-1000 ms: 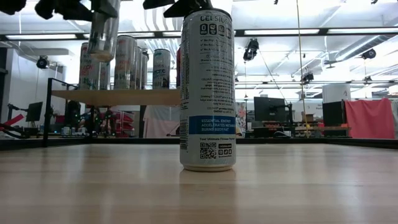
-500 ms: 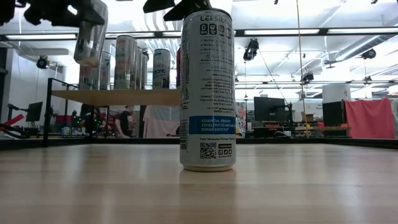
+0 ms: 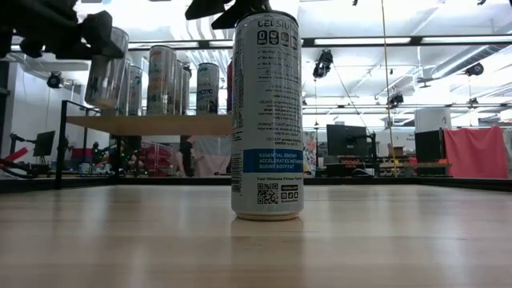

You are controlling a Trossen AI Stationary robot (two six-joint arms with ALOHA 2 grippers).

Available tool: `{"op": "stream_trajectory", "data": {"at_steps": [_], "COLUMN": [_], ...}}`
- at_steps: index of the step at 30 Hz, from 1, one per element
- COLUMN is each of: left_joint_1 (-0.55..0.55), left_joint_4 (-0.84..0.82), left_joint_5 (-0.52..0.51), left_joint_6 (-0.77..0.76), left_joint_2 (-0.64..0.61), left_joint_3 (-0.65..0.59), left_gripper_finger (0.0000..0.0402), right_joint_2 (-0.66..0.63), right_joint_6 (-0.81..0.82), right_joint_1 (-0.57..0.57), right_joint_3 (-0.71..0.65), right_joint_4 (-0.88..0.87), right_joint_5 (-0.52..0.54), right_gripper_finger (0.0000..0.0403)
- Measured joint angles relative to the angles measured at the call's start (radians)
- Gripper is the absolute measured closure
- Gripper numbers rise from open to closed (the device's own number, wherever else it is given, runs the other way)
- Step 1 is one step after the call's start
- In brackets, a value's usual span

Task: Place canned beverage on shelf
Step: Put the white pink soda can on the shelf aligned with the other white pink soda cans

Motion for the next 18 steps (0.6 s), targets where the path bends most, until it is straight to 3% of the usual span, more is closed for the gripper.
{"op": "stream_trajectory", "data": {"at_steps": [18], "left_joint_1": [0.165], "left_joint_4": [-0.014], "left_joint_5": [0.038], "left_joint_6": [-0.109], "left_joint_2": [0.010], "left_joint_3": [-0.028], "left_gripper_finger": [0.0172], "right_joint_2": [0.000], "right_joint_6": [0.000], "right_joint_1": [-0.007], "right_joint_3": [0.000], "right_joint_4": [0.000], "right_joint_5": [0.001], "right_gripper_finger": [0.0071]}}
